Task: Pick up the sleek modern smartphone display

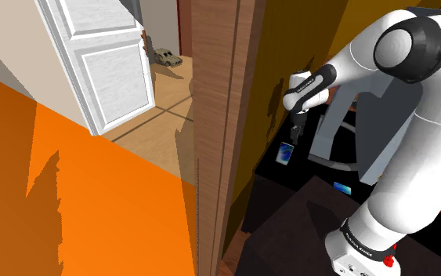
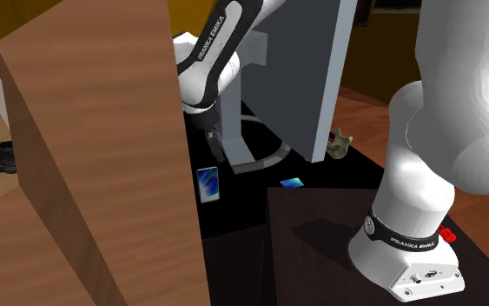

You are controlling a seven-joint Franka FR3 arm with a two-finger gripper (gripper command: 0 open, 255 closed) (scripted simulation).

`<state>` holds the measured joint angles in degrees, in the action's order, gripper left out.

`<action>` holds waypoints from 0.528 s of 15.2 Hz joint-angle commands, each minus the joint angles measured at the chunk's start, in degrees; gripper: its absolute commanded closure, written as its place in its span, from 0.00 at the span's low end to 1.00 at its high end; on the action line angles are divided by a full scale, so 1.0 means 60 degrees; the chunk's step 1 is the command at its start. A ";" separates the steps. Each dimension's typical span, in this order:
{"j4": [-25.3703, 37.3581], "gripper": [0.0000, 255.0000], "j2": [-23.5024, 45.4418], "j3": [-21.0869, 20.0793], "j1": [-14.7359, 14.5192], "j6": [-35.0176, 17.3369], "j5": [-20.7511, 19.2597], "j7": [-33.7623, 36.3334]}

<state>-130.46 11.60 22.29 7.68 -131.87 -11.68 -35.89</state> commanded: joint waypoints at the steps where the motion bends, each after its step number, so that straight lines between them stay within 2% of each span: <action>1: 0.0444 0.00 0.0758 -0.0009 0.0183 -0.0208 0.0181 -0.0376; 4: 0.1049 0.00 0.1752 -0.0087 0.0479 -0.0474 0.0396 -0.0802; 8: 0.1066 0.00 0.2199 -0.0179 0.0563 -0.0889 0.0512 -0.0798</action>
<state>-123.92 24.09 21.37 10.98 -136.38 -8.77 -40.74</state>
